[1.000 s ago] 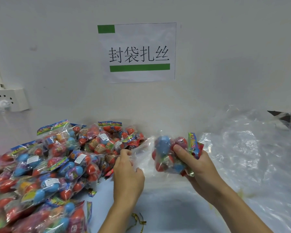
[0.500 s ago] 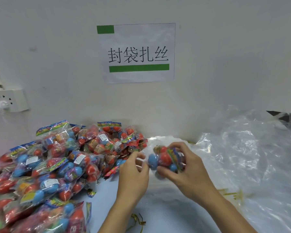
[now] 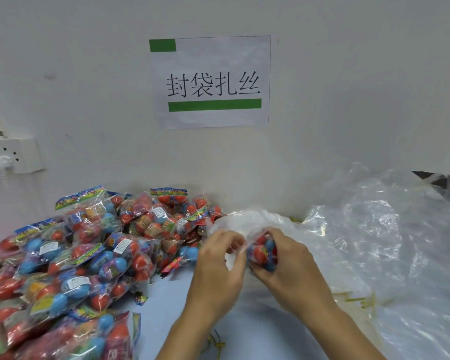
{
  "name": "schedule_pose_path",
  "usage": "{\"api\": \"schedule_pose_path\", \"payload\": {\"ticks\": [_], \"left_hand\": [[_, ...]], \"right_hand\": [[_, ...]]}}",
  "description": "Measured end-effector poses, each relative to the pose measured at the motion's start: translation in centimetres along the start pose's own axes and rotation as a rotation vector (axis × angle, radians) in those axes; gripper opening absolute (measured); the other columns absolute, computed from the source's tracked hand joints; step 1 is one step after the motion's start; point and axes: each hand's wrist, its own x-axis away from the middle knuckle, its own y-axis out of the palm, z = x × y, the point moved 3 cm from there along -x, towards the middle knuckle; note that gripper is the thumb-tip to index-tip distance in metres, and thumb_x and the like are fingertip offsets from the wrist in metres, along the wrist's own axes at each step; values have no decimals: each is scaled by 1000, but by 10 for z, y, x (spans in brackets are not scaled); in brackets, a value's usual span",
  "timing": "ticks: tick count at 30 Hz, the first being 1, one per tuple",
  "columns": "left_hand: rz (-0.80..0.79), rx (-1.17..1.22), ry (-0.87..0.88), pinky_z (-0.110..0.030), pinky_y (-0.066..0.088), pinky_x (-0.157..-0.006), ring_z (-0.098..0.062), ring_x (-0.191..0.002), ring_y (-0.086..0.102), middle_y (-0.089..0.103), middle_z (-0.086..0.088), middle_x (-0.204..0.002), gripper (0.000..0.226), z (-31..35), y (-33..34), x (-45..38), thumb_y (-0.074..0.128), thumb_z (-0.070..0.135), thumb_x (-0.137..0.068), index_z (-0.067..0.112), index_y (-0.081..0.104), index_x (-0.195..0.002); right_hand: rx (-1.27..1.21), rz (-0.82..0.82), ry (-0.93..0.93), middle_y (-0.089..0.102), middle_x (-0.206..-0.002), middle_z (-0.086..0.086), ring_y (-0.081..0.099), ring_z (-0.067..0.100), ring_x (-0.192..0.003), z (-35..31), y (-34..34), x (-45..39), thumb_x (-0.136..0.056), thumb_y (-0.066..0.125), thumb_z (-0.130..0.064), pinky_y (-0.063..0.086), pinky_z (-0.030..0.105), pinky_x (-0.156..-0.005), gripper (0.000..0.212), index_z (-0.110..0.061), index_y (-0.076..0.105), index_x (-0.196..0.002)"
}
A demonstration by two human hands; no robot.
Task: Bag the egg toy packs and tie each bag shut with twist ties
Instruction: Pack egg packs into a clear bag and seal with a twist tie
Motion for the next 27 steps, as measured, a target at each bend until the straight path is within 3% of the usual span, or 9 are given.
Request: {"api": "schedule_pose_path", "payload": {"ticks": [5, 9, 11, 13, 16, 19, 23, 27], "left_hand": [[-116, 81, 58, -11, 40, -74, -11, -87, 60, 65, 13, -89, 10, 13, 10, 5, 65, 14, -88, 23, 66, -93], [53, 218, -113, -14, 41, -78, -8, -96, 59, 64, 13, -96, 12, 10, 0, 1, 59, 33, -90, 27, 65, -97], [181, 251, -254, -20, 43, -79, -10, -96, 56, 59, 6, -99, 8, 4, -5, -1, 59, 35, -94, 28, 59, -97], [247, 371, -510, -28, 47, -83, -17, -99, 56, 56, 0, -104, 14, -4, -5, 0, 62, 36, -96, 26, 54, -101], [111, 804, -874, -44, 53, -91, -23, -101, 65, 64, -6, -112, 39, -9, 7, 2, 56, 49, -94, 18, 57, -117], [-39, 943, -857, -42, 58, -84, -26, -104, 71, 73, -11, -113, 53, -3, 14, 1, 56, 51, -91, 11, 63, -125], [-122, 935, -768, -40, 57, -88, -19, -107, 70, 73, -7, -117, 58, 1, 19, 2, 65, 46, -81, 10, 59, -126], [-157, 829, -767, -48, 55, -95, -26, -104, 69, 70, -15, -107, 62, 2, 26, 5, 68, 52, -66, 7, 60, -109]], "right_hand": [[-77, 127, 78, 68, -83, -14, 64, 6, -76, 4, -2, -1, -77, 80, -33, 53, 25, -67, 24, -32, 62, -93], [-194, 187, 61, 69, -89, -17, 67, 2, -81, 2, -4, -2, -76, 86, -31, 53, 18, -70, 31, -35, 62, -95], [-218, 204, 35, 68, -91, -21, 67, 1, -85, -1, -5, -1, -75, 87, -29, 55, 18, -72, 35, -39, 61, -96], [-224, 200, 6, 68, -93, -19, 67, 3, -86, -3, -5, -1, -75, 87, -28, 55, 21, -73, 36, -38, 60, -97], [-261, 119, -83, 69, -97, -15, 68, 10, -87, -9, 0, 0, -76, 87, -23, 57, 29, -73, 35, -32, 64, -102], [-245, 46, -149, 68, -105, -13, 66, 12, -93, -14, 7, 3, -76, 85, -17, 57, 34, -78, 43, -28, 66, -113], [-288, 137, -80, 69, -99, -10, 67, 13, -87, -10, 7, 2, -79, 84, -17, 57, 35, -76, 37, -25, 68, -111], [-322, 304, -4, 69, -92, -13, 65, 6, -80, -8, 0, 1, -79, 84, -17, 50, 15, -70, 27, -27, 69, -99]]}}
